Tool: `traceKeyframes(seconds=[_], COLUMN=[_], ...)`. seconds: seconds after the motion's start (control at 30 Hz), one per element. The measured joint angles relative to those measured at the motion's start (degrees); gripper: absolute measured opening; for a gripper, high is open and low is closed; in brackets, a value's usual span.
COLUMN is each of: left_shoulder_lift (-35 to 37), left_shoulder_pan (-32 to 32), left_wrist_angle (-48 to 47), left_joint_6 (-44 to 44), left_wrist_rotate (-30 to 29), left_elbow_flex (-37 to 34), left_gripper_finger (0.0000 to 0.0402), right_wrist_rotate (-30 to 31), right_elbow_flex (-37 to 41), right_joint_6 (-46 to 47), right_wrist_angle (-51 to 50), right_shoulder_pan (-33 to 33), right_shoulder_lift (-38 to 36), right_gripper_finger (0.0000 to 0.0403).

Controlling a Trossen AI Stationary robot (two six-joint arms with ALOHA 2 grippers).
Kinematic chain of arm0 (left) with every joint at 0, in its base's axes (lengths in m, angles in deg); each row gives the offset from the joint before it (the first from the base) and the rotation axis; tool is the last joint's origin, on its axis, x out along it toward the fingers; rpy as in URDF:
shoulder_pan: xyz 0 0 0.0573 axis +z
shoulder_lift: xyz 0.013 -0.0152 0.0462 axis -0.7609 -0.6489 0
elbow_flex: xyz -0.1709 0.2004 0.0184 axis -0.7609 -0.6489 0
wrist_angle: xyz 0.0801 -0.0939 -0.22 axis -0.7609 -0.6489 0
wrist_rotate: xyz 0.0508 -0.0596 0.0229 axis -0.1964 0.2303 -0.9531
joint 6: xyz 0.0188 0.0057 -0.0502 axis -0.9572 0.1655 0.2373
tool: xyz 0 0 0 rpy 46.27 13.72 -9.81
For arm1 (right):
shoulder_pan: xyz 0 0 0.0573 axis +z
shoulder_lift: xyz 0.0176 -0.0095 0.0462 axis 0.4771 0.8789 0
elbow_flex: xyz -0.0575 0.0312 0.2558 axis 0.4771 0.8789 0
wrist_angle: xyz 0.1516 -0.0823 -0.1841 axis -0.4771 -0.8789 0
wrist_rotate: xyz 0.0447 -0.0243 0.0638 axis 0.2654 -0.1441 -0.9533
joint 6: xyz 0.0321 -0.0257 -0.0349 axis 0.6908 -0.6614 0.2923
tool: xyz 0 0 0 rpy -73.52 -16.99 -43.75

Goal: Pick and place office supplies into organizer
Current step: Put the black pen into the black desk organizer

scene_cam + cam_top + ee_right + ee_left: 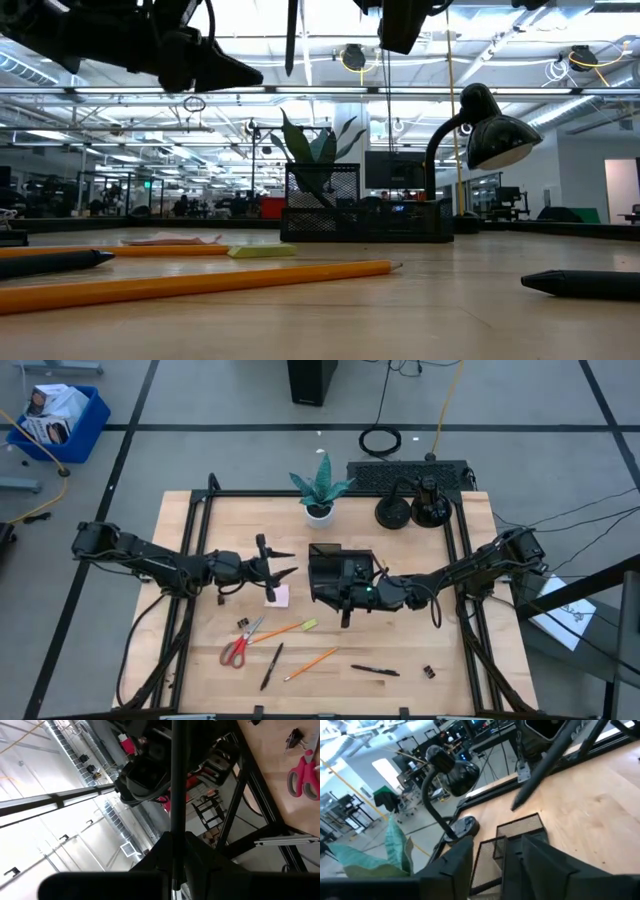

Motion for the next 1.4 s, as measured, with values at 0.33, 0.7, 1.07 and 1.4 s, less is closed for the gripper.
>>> traceKeyframes(seconds=[0.33,0.7,1.07,1.4], left_shoulder_lift=[-0.5,-0.9,-8.2,-10.6], left_shoulder_pan=[-0.8,-0.5,-1.8,-3.6], left_wrist_angle=[0.5,0.9,3.5,-1.3], left_joint_6=[-3.6,-6.4,-7.1,-7.2], left_wrist_rotate=[5.3,6.5,5.8,4.0], left_elbow_flex=[0.0,0.0,6.5,9.8], left_gripper_finger=[0.0196,0.0174,0.0175,0.0175], right_wrist_rotate=[0.0,-1.7,-1.7,-2.0], right_elbow_flex=[0.0,0.0,0.0,0.0], right_joint_6=[0.9,1.9,1.9,1.8], right_wrist_angle=[-0.5,-0.4,-2.7,-3.6], right_shoulder_pan=[-1.2,-1.6,-2.3,-2.0], right_shoulder_lift=[0.0,0.0,0.0,0.0], right_gripper_finger=[0.0016,0.0016,0.0016,0.0016])
